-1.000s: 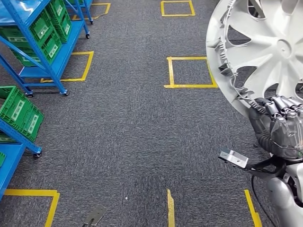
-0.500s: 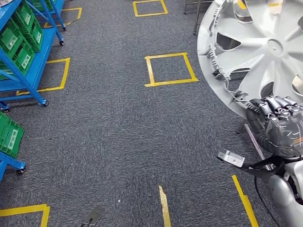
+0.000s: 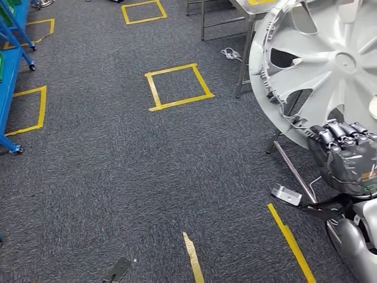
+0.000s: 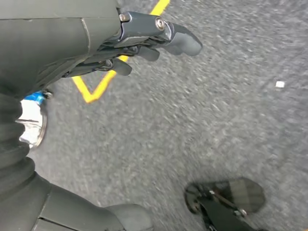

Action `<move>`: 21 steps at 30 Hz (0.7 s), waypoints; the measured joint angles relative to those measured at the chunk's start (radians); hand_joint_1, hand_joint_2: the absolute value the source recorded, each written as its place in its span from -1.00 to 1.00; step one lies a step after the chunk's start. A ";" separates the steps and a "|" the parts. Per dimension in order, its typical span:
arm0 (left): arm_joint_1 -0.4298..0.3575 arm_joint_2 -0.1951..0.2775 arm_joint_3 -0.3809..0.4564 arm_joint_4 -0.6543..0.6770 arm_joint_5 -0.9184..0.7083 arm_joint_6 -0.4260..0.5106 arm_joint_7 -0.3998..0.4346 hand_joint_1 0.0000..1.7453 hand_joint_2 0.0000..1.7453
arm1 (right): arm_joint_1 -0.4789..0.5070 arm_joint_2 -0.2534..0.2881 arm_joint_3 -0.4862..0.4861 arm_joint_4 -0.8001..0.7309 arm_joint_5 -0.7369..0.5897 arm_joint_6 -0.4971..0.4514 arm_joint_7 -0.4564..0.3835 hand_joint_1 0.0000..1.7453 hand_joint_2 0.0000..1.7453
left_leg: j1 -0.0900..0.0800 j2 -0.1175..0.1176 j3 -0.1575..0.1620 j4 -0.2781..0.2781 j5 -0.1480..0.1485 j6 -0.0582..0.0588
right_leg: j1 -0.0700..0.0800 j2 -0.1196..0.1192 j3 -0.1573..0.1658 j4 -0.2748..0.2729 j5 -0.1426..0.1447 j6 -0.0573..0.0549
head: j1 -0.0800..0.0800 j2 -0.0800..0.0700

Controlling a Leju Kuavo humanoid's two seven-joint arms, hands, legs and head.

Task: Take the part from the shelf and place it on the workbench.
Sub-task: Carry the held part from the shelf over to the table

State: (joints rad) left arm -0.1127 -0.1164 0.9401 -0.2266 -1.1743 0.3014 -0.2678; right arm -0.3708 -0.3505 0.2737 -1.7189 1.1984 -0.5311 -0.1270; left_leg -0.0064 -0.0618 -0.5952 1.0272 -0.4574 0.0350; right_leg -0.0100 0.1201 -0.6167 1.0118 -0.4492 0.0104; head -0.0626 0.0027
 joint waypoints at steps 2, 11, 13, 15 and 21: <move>-0.003 0.000 0.000 0.000 0.000 0.000 -0.001 -1.00 1.00 | 0.005 -0.008 -0.001 0.002 0.001 0.000 0.000 1.00 1.00 | 0.003 0.021 0.008 -0.018 0.004 0.004 | 0.000 -0.012 -0.010 0.004 -0.005 0.010 | -0.001 0.000; -0.003 -0.004 0.000 0.000 -0.005 -0.002 -0.003 -1.00 1.00 | 0.006 -0.015 0.002 0.027 0.013 0.000 0.001 1.00 1.00 | 0.003 0.116 0.021 -0.033 0.001 0.001 | -0.006 -0.145 -0.061 0.116 -0.036 0.042 | 0.006 0.000; -0.003 -0.004 0.000 0.000 -0.007 -0.002 -0.003 -1.00 1.00 | 0.006 -0.015 0.003 0.030 0.027 -0.002 0.001 1.00 1.00 | -0.002 0.132 0.021 -0.026 -0.006 -0.009 | -0.002 -0.171 -0.001 0.011 -0.007 0.034 | 0.007 0.000; -0.003 -0.002 0.000 0.000 -0.009 -0.002 -0.003 -1.00 1.00 | 0.007 -0.015 0.004 0.032 0.046 -0.004 0.002 1.00 1.00 | -0.006 0.147 0.021 -0.020 -0.008 -0.016 | 0.003 -0.163 0.008 -0.004 -0.007 0.019 | 0.007 0.000; -0.005 0.000 0.000 0.000 -0.012 -0.002 -0.003 -1.00 1.00 | 0.006 -0.015 0.012 0.039 0.103 -0.004 0.018 1.00 1.00 | 0.005 0.079 -0.065 0.185 -0.122 -0.038 | -0.001 -0.110 0.008 -0.004 -0.003 -0.012 | 0.002 0.000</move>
State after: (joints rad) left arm -0.1181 -0.1164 0.9400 -0.2266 -1.1859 0.2996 -0.2705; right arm -0.3647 -0.3658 0.2861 -1.6804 1.3010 -0.5354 -0.1091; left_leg -0.0013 0.0170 -0.6602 1.2122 -0.5790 -0.0030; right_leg -0.0105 0.0100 -0.6084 1.0077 -0.4518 -0.0012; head -0.0604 0.0027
